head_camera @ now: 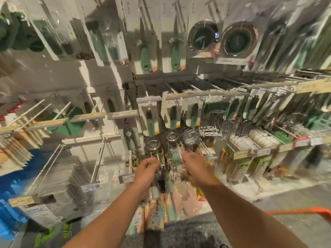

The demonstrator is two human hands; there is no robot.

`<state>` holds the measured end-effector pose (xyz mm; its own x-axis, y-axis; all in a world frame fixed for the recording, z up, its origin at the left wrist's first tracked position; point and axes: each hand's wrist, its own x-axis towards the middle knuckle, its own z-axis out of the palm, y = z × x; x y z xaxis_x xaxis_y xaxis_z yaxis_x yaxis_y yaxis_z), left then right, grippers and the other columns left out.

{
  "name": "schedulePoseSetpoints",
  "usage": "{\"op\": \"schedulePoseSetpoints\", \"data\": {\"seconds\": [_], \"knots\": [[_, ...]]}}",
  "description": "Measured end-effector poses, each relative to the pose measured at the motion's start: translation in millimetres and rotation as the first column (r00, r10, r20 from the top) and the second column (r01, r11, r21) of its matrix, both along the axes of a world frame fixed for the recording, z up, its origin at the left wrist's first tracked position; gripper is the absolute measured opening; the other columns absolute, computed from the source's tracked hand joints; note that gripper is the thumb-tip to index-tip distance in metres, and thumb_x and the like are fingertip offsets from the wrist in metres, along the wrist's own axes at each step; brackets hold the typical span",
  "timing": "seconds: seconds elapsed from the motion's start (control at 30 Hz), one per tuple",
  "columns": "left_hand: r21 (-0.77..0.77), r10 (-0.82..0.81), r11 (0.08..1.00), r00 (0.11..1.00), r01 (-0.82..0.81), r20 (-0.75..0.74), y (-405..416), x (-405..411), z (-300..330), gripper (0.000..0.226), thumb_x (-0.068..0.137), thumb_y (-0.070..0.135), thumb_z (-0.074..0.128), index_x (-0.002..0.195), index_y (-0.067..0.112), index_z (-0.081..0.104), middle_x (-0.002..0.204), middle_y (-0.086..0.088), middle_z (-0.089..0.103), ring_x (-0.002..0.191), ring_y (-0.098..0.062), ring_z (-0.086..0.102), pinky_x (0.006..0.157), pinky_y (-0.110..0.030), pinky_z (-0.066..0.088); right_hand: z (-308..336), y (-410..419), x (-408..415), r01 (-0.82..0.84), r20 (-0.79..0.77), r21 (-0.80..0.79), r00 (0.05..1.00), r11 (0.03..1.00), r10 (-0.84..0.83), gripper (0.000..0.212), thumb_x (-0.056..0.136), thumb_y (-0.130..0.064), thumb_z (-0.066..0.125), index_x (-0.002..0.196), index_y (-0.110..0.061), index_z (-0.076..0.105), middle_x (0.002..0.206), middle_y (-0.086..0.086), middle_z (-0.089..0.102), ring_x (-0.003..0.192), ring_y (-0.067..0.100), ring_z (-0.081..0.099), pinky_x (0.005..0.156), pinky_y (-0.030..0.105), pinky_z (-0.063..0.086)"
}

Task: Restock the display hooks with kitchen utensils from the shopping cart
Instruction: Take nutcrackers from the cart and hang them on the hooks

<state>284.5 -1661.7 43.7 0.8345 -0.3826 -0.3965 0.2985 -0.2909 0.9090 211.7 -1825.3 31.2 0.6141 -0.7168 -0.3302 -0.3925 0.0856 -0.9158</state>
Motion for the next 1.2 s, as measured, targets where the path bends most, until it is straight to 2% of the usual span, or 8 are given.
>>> {"op": "schedulePoseSetpoints", "data": {"seconds": [0.13,0.27,0.43,0.6,0.77,0.83,1.07,1.2], "knots": [[0.081,-0.212,0.975,0.976,0.208,0.05,-34,-21,-7,0.008,0.1,0.027,0.066,0.103,0.027,0.073,0.115,-0.004,0.074,0.103,-0.024,0.068,0.098,-0.041,0.052,-25,-12,-78,0.138,0.036,0.023,0.99,0.99,-0.139,0.025,0.099,-0.03,0.064,0.075,-0.021,0.065,0.077,-0.002,0.062,0.07,0.017,0.058,0.063,0.029,0.047],[0.19,-0.479,0.868,0.874,0.459,0.08,-74,-71,-14,0.01,0.103,0.029,0.061,0.099,0.022,0.069,0.105,-0.007,0.073,0.085,-0.018,0.064,0.071,-0.028,0.049,-60,-28,-169,0.399,-0.006,-0.021,0.917,0.917,-0.399,0.041,0.078,-0.048,0.068,0.069,-0.009,0.07,0.066,0.004,0.063,0.064,0.02,0.057,0.064,0.035,0.044],[0.266,-0.731,0.667,0.68,0.696,0.054,-127,-143,-30,0.011,0.102,0.024,0.064,0.095,0.016,0.069,0.093,-0.006,0.068,0.073,-0.014,0.059,0.049,-0.015,0.045,-87,-38,-259,0.586,-0.074,-0.098,0.802,0.805,-0.593,0.049,0.096,-0.041,0.065,0.067,-0.002,0.068,0.057,0.012,0.063,0.058,0.02,0.06,0.063,0.036,0.048],[0.308,-0.891,0.426,0.453,0.851,-0.021,-175,-240,-62,0.012,0.098,0.031,0.068,0.093,0.021,0.068,0.092,-0.007,0.072,0.079,-0.02,0.063,0.063,-0.025,0.045,-127,-32,-355,0.76,-0.193,0.069,0.645,0.646,-0.739,0.026,0.098,-0.035,0.066,0.085,-0.014,0.072,0.085,0.011,0.073,0.081,0.028,0.067,0.079,0.042,0.054],[0.371,-0.956,0.202,0.265,0.906,-0.125,-201,-314,-110,0.011,0.095,0.038,0.07,0.091,0.028,0.07,0.107,-0.007,0.076,0.087,-0.021,0.071,0.084,-0.04,0.058,-172,-6,-447,0.859,-0.338,0.173,0.512,0.483,-0.79,0.022,0.101,-0.044,0.06,0.101,-0.023,0.065,0.099,0.003,0.069,0.091,0.021,0.065,0.076,0.035,0.053],[0.401,-0.966,0.115,0.197,0.909,-0.169,-209,-338,-126,0.014,0.097,0.036,0.067,0.098,0.022,0.071,0.109,-0.003,0.073,0.086,-0.019,0.073,0.083,-0.039,0.06,-193,5,-479,0.892,-0.413,0.183,0.451,0.413,-0.792,0.03,0.101,-0.049,0.059,0.106,-0.021,0.066,0.1,0.003,0.07,0.093,0.024,0.066,0.084,0.039,0.055],[0.515,-0.968,-0.031,0.103,0.857,-0.229,-226,-379,-179,0.015,0.097,0.034,0.064,0.101,0.022,0.072,0.111,-0.008,0.073,0.1,-0.026,0.069,0.089,-0.038,0.056,-245,31,-535,0.929,-0.491,0.234,0.368,0.287,-0.79,0.029,0.1,-0.042,0.061,0.081,-0.021,0.065,0.083,0.005,0.067,0.083,0.026,0.062,0.08,0.036,0.05],[0.581,-0.957,-0.173,0.003,0.795,-0.288,-228,-392,-209,0.029,0.095,0.043,0.059,0.112,0.021,0.068,0.121,-0.019,0.069,0.105,-0.034,0.067,0.086,-0.036,0.053,-259,43,-546,0.938,-0.506,0.267,0.331,0.22,-0.796,0.026,0.099,-0.041,0.065,0.096,-0.015,0.069,0.096,0.006,0.071,0.093,0.024,0.065,0.085,0.036,0.05]]}}
